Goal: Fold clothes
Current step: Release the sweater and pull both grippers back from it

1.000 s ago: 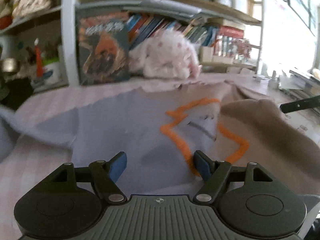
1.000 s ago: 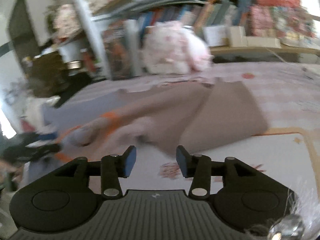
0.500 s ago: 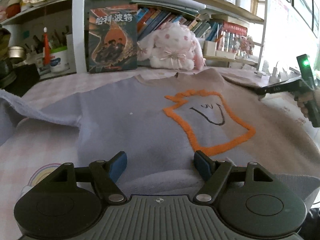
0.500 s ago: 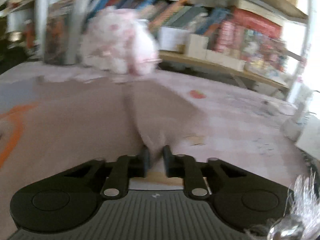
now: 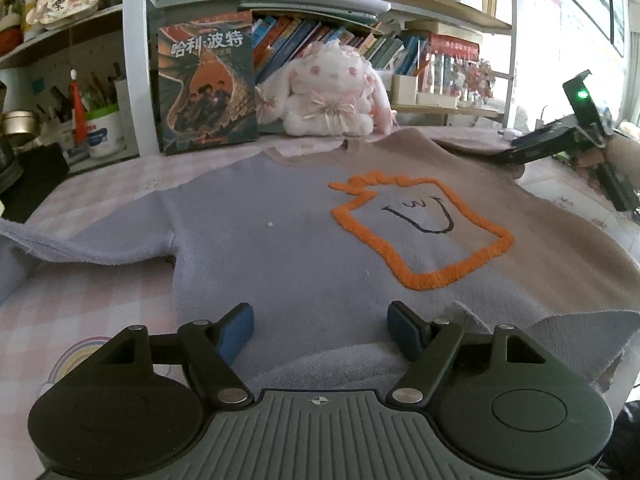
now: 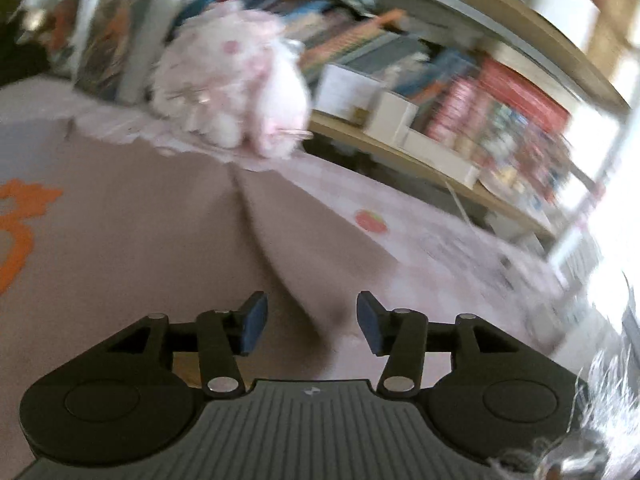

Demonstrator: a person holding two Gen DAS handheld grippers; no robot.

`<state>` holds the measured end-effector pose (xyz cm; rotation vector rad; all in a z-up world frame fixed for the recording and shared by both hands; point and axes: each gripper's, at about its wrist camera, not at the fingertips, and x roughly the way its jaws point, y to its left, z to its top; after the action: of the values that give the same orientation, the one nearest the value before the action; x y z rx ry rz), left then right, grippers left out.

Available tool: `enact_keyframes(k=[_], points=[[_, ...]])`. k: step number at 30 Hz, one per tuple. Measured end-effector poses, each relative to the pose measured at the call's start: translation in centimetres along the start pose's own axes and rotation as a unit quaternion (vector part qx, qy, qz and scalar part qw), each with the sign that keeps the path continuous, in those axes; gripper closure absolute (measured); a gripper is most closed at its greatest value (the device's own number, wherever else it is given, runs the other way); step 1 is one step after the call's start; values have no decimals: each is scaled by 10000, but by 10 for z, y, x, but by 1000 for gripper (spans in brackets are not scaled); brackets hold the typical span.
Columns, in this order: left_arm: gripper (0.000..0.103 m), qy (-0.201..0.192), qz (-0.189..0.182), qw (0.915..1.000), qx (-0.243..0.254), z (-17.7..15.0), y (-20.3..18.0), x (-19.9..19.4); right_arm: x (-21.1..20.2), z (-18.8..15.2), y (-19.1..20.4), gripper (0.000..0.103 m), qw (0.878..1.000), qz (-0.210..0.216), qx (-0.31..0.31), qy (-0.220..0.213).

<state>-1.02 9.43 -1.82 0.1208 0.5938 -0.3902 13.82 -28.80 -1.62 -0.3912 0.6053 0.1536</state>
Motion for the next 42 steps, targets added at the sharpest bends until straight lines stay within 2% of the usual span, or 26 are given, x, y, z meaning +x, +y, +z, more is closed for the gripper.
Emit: enact_keyframes(k=[5, 7, 8, 10, 11, 13, 14, 17, 19, 21, 25, 28, 30, 31, 35, 42], points=[[27, -18, -63, 10000, -22, -1, 3, -1, 28, 22, 27, 62, 9969, -295, -720, 86], [27, -16, -66, 10000, 7, -1, 3, -1, 43, 27, 29, 90, 9951, -467, -849, 177], [27, -16, -66, 10000, 20, -2, 3, -2, 45, 29, 20, 94, 9974, -454, -538, 135], [27, -26, -82, 10000, 16, -2, 4, -2, 41, 31, -4, 94, 9984, -498, 235, -147], [27, -31, -93, 10000, 7, -3, 4, -3, 33, 31, -23, 94, 9943, -640, 753, -404], [27, -39, -111, 9999, -6, -3, 6, -4, 20, 27, -56, 94, 9840, -909, 1417, -590], [27, -43, -119, 9999, -8, -4, 6, -5, 13, 23, -72, 94, 9797, -1096, 1575, -589], [27, -74, -126, 9999, -32, -4, 6, -5, -10, 13, -94, 87, 9712, -1759, 1531, -486], [27, -105, -109, 9999, -73, -4, 6, -6, -23, 5, -99, 68, 9711, -1821, 1483, -436], [27, -177, -91, 9997, -106, -3, 5, -9, -38, -2, -92, 57, 9758, -1605, 1393, -522], [27, -398, -59, 9992, -69, -1, 1, -28, -64, -12, -60, 54, 9860, -1020, 1131, -679], [27, -560, -139, 9983, -60, -1, -7, -44, -84, -26, -30, 54, 9905, 156, 1235, -578], [27, -618, -246, 9978, -47, -3, -14, -54, -96, -41, -8, 54, 9858, 952, 1306, -459], [27, -634, -282, 9976, -12, -4, -19, -57, -104, -47, 4, 54, 9840, 1173, 1272, -429], [26, -710, -405, 9964, 206, -7, -42, -70, -133, -74, 40, 54, 9815, 1585, 978, -452], [26, -814, -424, 9943, 534, -19, -82, -81, -176, -106, 58, 56, 9789, 1716, 789, -776]])
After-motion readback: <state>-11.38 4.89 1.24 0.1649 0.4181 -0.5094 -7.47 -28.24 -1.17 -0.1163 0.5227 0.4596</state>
